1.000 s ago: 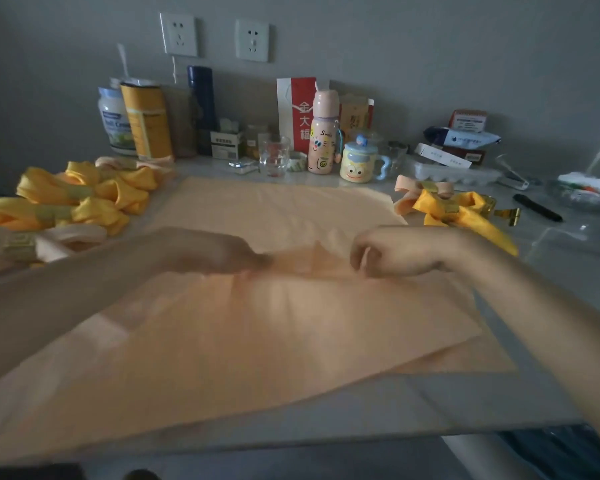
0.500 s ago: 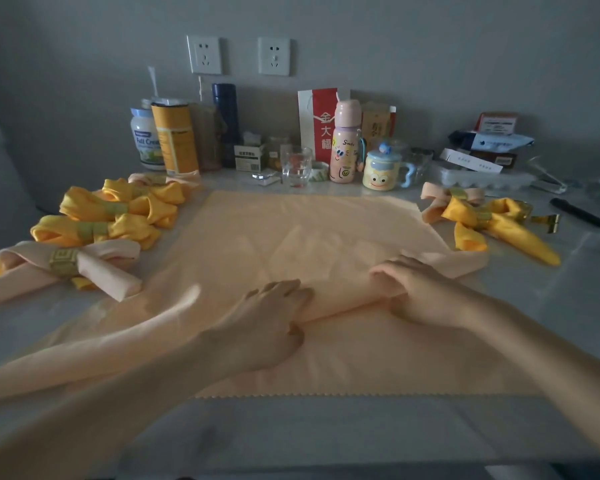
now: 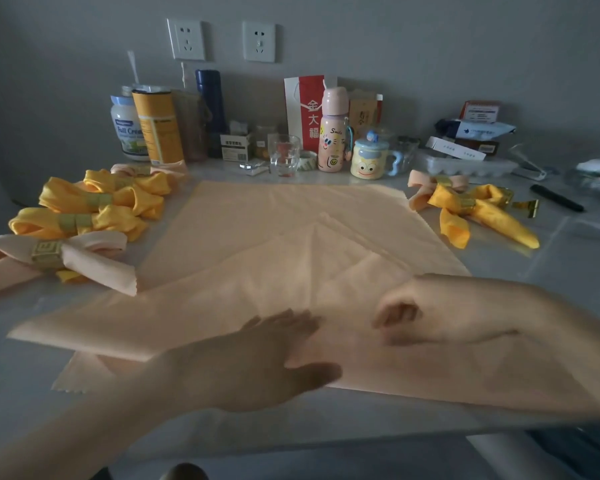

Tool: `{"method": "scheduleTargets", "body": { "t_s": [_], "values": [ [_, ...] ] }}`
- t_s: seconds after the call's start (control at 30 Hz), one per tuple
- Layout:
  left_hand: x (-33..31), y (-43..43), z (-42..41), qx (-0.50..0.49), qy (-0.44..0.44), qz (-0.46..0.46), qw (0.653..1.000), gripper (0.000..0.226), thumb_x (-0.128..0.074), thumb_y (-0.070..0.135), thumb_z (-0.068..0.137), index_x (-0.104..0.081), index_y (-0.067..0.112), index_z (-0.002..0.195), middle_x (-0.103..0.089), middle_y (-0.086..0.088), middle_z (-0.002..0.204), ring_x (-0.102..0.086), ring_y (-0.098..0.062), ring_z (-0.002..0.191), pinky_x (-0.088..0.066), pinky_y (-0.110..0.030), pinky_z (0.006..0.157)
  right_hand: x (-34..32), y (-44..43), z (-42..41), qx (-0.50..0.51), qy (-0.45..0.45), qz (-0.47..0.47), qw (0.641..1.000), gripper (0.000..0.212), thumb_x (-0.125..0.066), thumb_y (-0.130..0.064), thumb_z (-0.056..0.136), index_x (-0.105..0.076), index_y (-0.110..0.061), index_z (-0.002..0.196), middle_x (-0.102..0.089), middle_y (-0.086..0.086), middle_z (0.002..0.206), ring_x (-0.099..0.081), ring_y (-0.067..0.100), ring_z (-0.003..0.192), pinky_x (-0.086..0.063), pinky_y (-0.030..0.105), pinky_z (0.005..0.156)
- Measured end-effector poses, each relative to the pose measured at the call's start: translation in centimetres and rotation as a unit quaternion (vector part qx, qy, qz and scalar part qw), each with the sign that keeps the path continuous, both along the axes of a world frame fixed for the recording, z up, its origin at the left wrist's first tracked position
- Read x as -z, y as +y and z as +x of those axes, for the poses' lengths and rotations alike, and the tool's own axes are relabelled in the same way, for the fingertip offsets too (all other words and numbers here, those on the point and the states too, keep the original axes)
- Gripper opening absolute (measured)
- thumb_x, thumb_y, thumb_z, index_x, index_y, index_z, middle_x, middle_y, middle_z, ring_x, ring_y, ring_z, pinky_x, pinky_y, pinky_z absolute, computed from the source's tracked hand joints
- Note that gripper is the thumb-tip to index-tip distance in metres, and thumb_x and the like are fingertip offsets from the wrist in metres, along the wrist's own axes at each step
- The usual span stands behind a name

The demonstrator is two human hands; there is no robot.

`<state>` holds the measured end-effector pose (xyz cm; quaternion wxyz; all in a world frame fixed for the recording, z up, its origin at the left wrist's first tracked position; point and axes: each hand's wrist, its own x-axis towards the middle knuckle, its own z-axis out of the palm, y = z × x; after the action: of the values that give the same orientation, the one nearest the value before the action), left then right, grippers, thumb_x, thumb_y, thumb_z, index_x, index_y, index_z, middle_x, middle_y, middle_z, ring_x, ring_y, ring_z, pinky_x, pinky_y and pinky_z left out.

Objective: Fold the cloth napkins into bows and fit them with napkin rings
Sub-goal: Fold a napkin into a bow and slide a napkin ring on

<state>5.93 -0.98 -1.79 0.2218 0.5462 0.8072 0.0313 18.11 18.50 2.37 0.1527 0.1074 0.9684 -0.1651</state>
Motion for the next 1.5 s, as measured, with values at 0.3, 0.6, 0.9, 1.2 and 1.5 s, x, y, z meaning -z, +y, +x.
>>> {"method": "scheduleTargets", "body": {
  "t_s": [0.3,0.6,0.9,1.2,1.5],
  "values": [
    [2.7,1.3,-2.7,-0.06,0.107,0.001,0.992,0.07,-0.019,0.061,0.093,0.003,0.028,0.15,0.016,0.005,0.157,0.017,-0.013,0.143,0.01,-0.043,0.116,6.8,-0.6,-1.9,-0.029,0.072,0.1,0.992,0.066,-0.009,-0.062,0.087,0.004,-0.038,0.148,0.015,-0.014,0.156,0.018,0.0,0.139,0.015,0.017,0.107],
    [3.8,3.5,-5.0,-0.05,0.12,0.032,0.991,0.07,-0.015,0.064,0.091,0.008,0.032,0.149,0.018,0.006,0.156,0.018,-0.013,0.143,0.012,-0.043,0.116,7.1,1.4,-3.8,0.032,0.159,0.013,0.987,0.059,-0.027,-0.051,0.093,-0.028,-0.026,0.146,-0.018,-0.006,0.156,-0.01,0.007,0.143,-0.004,0.018,0.112],
    [4.2,3.4,-5.0,-0.054,0.138,0.05,0.988,0.071,-0.013,0.068,0.089,0.007,0.034,0.149,0.017,0.008,0.156,0.017,-0.011,0.143,0.011,-0.042,0.116,4.6,9.0,-2.9,0.359,0.123,-0.037,0.925,0.036,-0.071,-0.035,0.08,-0.058,-0.005,0.095,-0.058,0.01,0.098,-0.055,0.022,0.088,-0.038,0.028,0.07],
    [4.4,3.4,-5.3,-0.074,0.102,0.128,0.984,0.095,0.0,0.084,0.07,-0.009,0.032,0.15,0.001,0.011,0.158,0.007,-0.006,0.144,0.008,-0.035,0.118,1.8,9.2,-1.9,0.336,0.09,-0.275,0.896,0.01,-0.065,-0.01,0.085,-0.061,-0.002,0.091,-0.068,0.014,0.089,-0.064,0.022,0.074,-0.054,0.025,0.058],
    [3.3,3.2,-4.3,-0.066,0.092,0.104,0.988,0.069,-0.015,0.062,0.089,-0.004,0.031,0.15,0.009,0.009,0.158,0.015,-0.011,0.144,0.009,-0.042,0.117,1.6,12.5,-1.0,0.327,0.065,-0.048,0.942,0.01,-0.069,-0.022,0.083,-0.065,-0.013,0.083,-0.068,0.009,0.087,-0.064,0.024,0.081,-0.051,0.031,0.07]
  ]
}}
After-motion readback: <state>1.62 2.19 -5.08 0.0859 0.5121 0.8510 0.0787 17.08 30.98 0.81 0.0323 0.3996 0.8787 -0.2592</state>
